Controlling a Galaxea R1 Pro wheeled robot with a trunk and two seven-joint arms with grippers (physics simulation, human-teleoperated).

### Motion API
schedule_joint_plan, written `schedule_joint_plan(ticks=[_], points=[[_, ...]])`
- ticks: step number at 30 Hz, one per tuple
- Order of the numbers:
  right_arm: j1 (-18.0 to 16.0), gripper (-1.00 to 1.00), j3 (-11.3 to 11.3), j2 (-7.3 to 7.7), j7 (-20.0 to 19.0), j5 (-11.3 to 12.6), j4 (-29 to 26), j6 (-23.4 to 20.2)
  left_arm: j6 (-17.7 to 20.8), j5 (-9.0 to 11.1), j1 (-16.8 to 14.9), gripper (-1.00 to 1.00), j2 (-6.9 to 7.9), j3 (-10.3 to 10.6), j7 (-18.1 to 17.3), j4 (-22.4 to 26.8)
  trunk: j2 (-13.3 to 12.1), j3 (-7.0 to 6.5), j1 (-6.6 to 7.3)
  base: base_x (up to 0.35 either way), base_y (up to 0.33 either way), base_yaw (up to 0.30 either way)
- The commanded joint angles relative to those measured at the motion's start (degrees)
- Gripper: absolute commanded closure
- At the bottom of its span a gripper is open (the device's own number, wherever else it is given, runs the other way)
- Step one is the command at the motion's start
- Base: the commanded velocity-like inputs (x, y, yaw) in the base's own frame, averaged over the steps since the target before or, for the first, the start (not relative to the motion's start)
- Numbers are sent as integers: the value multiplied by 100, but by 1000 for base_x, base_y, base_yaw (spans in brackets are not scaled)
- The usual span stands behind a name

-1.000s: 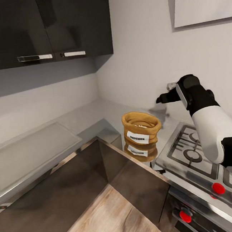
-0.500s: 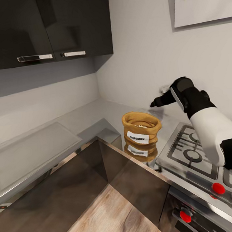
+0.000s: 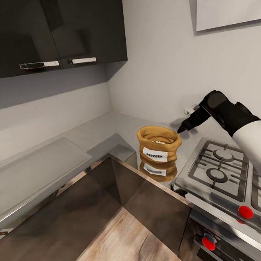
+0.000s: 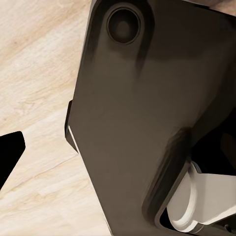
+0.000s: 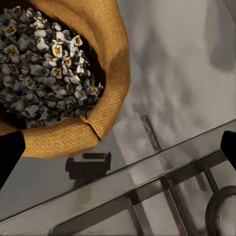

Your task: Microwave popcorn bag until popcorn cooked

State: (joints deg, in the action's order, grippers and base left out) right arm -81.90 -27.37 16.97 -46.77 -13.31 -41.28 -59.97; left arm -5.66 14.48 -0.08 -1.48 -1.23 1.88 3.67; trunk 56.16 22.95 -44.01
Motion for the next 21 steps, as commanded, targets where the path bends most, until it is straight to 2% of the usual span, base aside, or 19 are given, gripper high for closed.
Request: schedule_joint_plan(ticks=[1, 7, 17, 21], points=[[-7, -100, -34, 8, -89, -63, -9, -3, -14, 11, -1, -100, -4, -9, 13, 2, 4, 6, 0, 0, 0, 0], [-6, -100, -56, -89, -92, -52, -82, -3, -14, 11, -1, -100, -9, -9, 16, 14, 4, 6, 0, 0, 0, 0], [-5, -100, -10, -78, -78, -21, -76, -3, -5, 11, -1, -100, -1, 0, 14, 2, 4, 6, 0, 268, 0, 0], [-6, -100, -17, -88, -98, 2, -41, -3, -13, 11, -1, -100, -1, 0, 14, 2, 4, 6, 0, 104, 0, 0]])
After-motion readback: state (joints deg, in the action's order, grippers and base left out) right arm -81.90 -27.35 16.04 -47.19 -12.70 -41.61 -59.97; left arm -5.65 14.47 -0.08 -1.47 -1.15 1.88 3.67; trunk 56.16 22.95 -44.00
